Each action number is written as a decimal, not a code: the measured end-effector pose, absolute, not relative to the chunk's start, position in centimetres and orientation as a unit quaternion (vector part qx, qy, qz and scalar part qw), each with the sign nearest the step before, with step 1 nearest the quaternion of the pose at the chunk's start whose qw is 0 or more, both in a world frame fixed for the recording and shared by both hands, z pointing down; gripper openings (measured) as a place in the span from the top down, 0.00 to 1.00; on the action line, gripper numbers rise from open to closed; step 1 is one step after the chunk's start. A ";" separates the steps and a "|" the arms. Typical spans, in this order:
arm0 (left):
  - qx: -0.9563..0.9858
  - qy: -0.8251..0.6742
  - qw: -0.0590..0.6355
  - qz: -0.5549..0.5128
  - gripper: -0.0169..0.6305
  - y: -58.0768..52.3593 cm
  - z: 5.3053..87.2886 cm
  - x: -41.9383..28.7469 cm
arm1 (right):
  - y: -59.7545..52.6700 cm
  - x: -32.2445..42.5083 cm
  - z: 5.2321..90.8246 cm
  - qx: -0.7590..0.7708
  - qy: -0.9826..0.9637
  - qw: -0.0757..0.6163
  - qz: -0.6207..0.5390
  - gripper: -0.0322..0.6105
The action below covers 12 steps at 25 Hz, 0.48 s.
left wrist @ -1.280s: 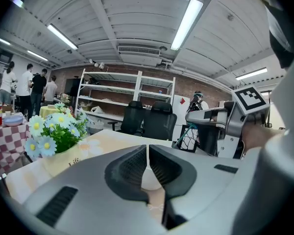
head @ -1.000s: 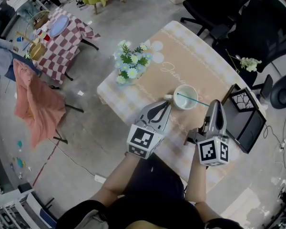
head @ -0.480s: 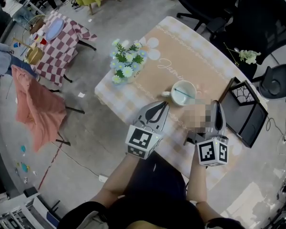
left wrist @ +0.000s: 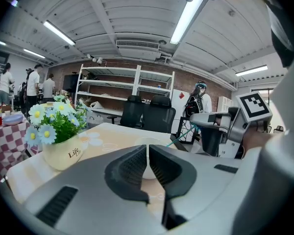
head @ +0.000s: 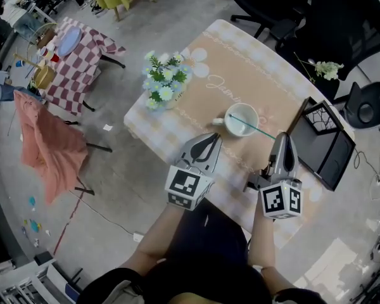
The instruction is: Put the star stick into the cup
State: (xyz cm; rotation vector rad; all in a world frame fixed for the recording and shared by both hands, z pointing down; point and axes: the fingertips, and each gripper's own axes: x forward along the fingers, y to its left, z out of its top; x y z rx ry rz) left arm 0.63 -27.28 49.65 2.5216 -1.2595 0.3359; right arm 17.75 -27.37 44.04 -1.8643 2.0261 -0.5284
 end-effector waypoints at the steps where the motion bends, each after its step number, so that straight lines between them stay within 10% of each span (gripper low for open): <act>1: 0.878 -0.439 0.151 0.117 0.94 -27.3 49.7 0.6 | -27.3 17.8 44.1 -0.656 0.711 0.168 -0.187 0.92; 12: 0.877 -0.443 0.152 0.110 0.94 -27.1 49.4 0.7 | -26.8 18.1 44.5 -0.661 0.706 0.171 -0.188 0.92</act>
